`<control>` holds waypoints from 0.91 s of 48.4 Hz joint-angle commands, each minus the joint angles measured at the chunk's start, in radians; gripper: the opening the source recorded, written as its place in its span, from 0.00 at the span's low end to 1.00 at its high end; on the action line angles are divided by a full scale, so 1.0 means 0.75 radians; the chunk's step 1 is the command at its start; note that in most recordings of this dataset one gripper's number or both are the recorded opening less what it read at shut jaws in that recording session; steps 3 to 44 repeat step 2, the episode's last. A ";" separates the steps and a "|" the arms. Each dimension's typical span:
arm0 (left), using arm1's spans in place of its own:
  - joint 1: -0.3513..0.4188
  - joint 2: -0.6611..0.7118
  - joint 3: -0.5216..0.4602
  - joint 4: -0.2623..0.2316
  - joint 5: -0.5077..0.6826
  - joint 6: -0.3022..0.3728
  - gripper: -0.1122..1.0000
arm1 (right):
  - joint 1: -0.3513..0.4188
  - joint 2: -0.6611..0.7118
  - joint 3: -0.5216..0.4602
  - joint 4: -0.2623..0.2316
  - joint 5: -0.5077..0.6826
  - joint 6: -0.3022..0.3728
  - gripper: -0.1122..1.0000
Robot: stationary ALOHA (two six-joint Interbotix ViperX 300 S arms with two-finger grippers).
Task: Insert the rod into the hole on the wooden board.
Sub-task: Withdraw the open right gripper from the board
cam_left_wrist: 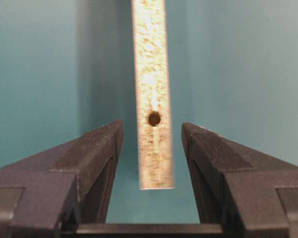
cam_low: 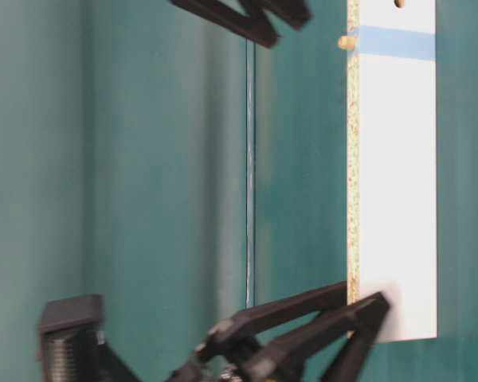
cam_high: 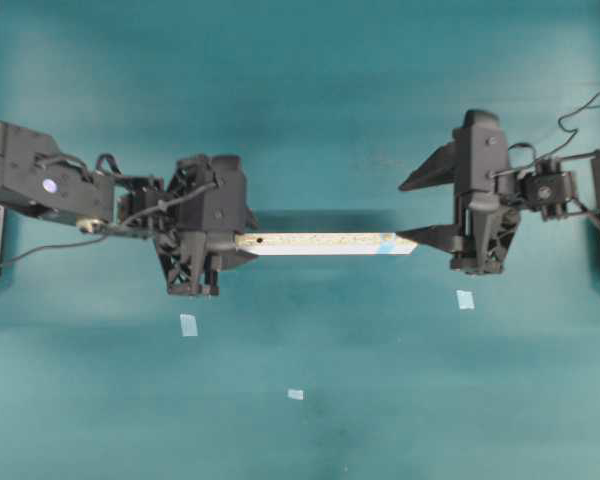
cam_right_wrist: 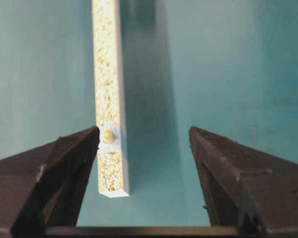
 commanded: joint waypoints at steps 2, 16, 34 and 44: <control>0.027 -0.092 -0.016 0.006 0.031 0.010 0.63 | -0.012 -0.092 -0.039 -0.008 0.067 -0.004 0.83; 0.027 -0.092 -0.016 0.006 0.031 0.010 0.63 | -0.012 -0.092 -0.039 -0.008 0.067 -0.004 0.83; 0.027 -0.092 -0.016 0.006 0.031 0.010 0.63 | -0.012 -0.092 -0.039 -0.008 0.067 -0.004 0.83; 0.027 -0.092 -0.016 0.006 0.031 0.010 0.63 | -0.012 -0.092 -0.039 -0.008 0.067 -0.004 0.83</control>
